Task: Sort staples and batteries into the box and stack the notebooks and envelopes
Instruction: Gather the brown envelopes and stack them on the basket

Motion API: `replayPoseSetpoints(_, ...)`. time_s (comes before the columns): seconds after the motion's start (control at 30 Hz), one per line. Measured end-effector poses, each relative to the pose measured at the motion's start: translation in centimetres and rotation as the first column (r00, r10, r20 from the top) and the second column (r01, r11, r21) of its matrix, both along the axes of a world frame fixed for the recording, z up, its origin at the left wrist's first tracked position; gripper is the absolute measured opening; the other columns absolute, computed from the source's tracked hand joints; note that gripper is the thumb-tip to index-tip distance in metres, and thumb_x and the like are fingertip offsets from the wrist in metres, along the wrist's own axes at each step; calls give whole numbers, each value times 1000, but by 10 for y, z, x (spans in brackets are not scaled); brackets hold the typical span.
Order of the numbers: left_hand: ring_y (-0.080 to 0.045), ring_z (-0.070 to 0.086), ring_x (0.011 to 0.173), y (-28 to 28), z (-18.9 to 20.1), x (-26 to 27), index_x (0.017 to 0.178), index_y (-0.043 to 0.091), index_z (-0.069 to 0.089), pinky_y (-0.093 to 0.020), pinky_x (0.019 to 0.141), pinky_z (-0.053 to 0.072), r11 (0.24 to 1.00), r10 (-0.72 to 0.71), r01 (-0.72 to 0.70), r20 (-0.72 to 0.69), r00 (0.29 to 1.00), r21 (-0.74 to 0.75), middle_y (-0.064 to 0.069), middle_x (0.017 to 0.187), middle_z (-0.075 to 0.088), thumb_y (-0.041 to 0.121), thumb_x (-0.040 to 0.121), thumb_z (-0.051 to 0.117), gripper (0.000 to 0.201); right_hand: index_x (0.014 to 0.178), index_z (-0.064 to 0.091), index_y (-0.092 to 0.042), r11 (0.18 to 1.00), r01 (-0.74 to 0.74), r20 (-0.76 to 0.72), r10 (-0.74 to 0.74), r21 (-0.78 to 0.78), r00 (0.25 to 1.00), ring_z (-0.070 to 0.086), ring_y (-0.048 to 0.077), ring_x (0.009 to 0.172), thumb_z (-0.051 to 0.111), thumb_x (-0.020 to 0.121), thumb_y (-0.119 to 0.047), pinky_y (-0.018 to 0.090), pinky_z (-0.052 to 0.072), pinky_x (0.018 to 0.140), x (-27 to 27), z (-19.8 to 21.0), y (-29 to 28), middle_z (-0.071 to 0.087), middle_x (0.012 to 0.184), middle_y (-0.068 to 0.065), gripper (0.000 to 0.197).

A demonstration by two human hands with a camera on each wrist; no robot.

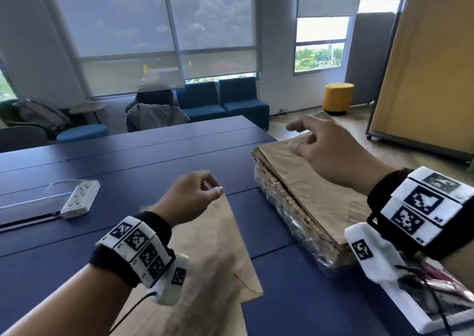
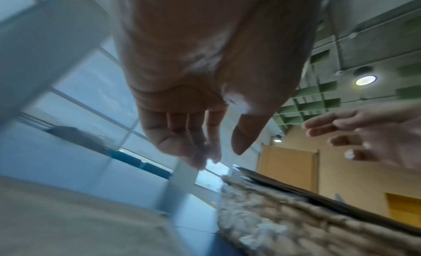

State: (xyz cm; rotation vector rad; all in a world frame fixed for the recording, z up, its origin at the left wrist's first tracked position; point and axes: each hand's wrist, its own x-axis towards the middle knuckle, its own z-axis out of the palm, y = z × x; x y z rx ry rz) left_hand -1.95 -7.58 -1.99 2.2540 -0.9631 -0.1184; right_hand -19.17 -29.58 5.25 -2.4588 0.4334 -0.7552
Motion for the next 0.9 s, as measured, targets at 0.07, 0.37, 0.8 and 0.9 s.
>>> replayPoseSetpoints(0.07,-18,65,76,30,-11,13,92,20,68,-35,74,53,993,94,-91,-33,995,78,1,83,68,33,96,68,14,125,64,-24,996,-82,12,81,27,997,54,5,89,65,98,-24,3,38,75,15,-1,27,53,123,-7,26)
replayPoseSetpoints(0.37,-38,41,133,111,-53,41,132,29,47,-39,109,37,645,304,-255,64,950,721,-12,137,42,65,87,60,59,115,66,0,978,-136,-499,199,161,844,57,19,84,67,95,-24,22,45,63,75,-76,96,68,104,8,31)
replayPoseSetpoints(0.8,-29,62,114,132,-65,78,142,15,27,-43,102,50,897,395,-270,-360,845,351,-14,130,59,24,90,77,72,87,57,-3,847,178,-589,184,502,787,51,21,52,69,92,-10,31,49,56,96,-126,96,54,72,13,15)
replayPoseSetpoints(0.9,-29,65,103,140,-70,85,135,9,36,-41,88,56,911,411,-373,-468,782,176,-16,117,62,9,90,76,60,85,51,-5,747,185,-532,254,638,808,41,16,50,67,95,-3,27,38,48,92,-125,93,45,68,9,18)
